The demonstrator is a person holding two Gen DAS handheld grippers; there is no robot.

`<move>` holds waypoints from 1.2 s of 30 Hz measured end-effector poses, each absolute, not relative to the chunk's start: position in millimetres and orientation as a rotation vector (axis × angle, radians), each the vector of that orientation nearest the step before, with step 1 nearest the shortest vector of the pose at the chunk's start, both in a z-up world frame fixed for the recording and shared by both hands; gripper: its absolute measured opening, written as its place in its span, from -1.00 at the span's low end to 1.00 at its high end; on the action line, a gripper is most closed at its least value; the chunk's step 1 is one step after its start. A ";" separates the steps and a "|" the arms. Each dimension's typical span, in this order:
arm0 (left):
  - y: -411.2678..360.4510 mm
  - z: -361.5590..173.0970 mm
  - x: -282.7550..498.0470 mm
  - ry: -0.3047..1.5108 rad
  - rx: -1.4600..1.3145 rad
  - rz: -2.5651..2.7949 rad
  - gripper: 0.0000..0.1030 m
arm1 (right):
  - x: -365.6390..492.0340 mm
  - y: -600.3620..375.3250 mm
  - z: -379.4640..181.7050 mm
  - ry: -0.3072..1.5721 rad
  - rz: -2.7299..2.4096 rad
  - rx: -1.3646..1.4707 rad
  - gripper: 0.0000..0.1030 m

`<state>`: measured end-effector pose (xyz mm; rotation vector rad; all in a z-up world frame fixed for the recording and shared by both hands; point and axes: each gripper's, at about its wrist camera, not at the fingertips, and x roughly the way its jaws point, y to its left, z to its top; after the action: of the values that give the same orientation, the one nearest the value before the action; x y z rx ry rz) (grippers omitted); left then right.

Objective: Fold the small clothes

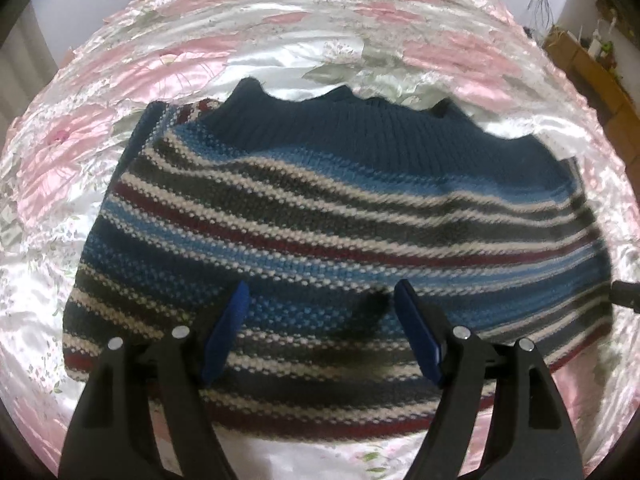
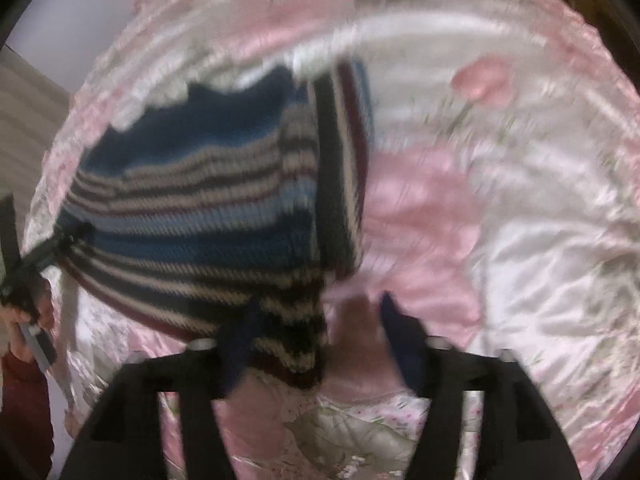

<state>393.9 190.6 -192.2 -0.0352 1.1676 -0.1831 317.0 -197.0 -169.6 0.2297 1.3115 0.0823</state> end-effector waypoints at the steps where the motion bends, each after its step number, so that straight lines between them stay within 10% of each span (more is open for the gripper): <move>1: 188.4 -189.7 394.9 1.163 -0.035 -0.185 0.47 | 321.3 -198.6 -165.3 1.306 0.084 0.236 0.58; 8: 176.4 -192.8 406.4 1.195 -0.062 -0.208 0.48 | 356.6 -213.6 -198.7 1.400 0.120 0.405 0.58; 21: 178.4 -220.4 422.1 1.267 -0.058 -0.182 0.48 | 368.7 -191.4 -227.3 1.438 0.168 0.451 -0.25; 36: 178.0 -229.4 420.2 1.262 -0.045 -0.201 0.54 | 366.9 -183.0 -240.3 1.446 0.103 0.424 -0.30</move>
<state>420.2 178.0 -229.4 -0.0448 1.2622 -0.2009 366.9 -183.0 -240.3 0.4237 1.4461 0.1028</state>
